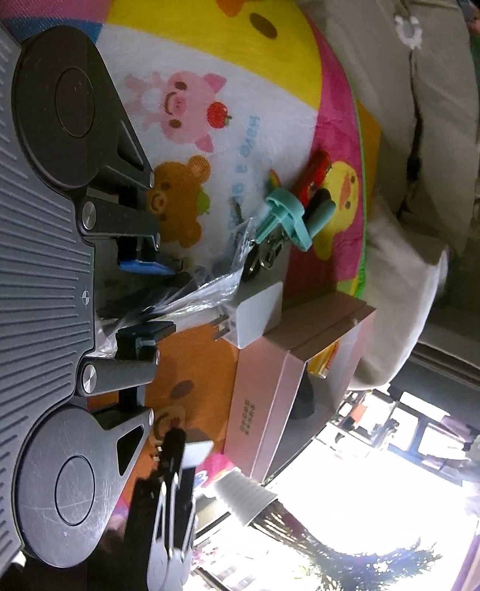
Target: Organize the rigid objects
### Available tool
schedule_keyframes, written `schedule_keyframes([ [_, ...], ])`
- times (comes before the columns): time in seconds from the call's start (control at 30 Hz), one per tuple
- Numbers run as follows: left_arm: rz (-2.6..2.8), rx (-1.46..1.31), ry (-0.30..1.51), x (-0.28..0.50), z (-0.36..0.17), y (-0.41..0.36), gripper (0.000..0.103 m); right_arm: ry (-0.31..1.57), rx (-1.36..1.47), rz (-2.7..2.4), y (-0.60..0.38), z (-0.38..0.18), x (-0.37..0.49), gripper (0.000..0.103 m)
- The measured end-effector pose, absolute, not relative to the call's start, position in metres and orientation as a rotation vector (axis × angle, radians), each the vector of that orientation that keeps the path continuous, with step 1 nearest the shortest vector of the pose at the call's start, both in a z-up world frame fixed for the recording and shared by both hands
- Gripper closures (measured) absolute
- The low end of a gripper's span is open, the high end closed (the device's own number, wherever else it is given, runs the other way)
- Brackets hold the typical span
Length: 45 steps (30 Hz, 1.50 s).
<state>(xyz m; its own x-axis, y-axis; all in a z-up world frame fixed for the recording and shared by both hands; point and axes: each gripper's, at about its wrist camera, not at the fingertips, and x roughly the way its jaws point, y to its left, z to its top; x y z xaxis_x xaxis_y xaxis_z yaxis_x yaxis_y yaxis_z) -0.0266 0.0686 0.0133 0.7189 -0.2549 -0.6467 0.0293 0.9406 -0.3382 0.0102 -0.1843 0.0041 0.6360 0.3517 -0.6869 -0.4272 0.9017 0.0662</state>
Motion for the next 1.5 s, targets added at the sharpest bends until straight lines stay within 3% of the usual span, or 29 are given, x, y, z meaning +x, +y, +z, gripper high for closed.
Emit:
schedule_keyframes([
  [0.27, -0.32, -0.256, 0.779, -0.04, 0.028, 0.054, 0.081, 0.712, -0.037, 0.503, -0.21, 0.037, -0.009, 0.054],
  [0.53, -0.443, -0.144, 0.651, -0.039, 0.079, 0.026, 0.081, 0.669, -0.053, 0.403, -0.231, 0.041, -0.027, 0.054],
  [0.83, -0.423, -0.137, 0.474, 0.062, 0.13, -0.019, 0.081, 0.645, -0.003, 0.365, -0.247, 0.039, -0.035, 0.054],
  [1.1, -0.398, -0.156, 0.503, 0.107, 0.105, -0.042, 0.079, 0.632, -0.049, 0.31, -0.258, 0.035, -0.049, 0.054],
  [1.3, -0.345, -0.194, 0.563, 0.055, 0.075, 0.013, 0.079, 0.667, -0.06, 0.279, -0.262, 0.029, -0.032, 0.054],
  [1.5, -0.309, -0.185, 0.661, -0.002, 0.051, 0.058, 0.079, 0.564, -0.047, 0.337, -0.244, 0.066, 0.011, 0.054],
])
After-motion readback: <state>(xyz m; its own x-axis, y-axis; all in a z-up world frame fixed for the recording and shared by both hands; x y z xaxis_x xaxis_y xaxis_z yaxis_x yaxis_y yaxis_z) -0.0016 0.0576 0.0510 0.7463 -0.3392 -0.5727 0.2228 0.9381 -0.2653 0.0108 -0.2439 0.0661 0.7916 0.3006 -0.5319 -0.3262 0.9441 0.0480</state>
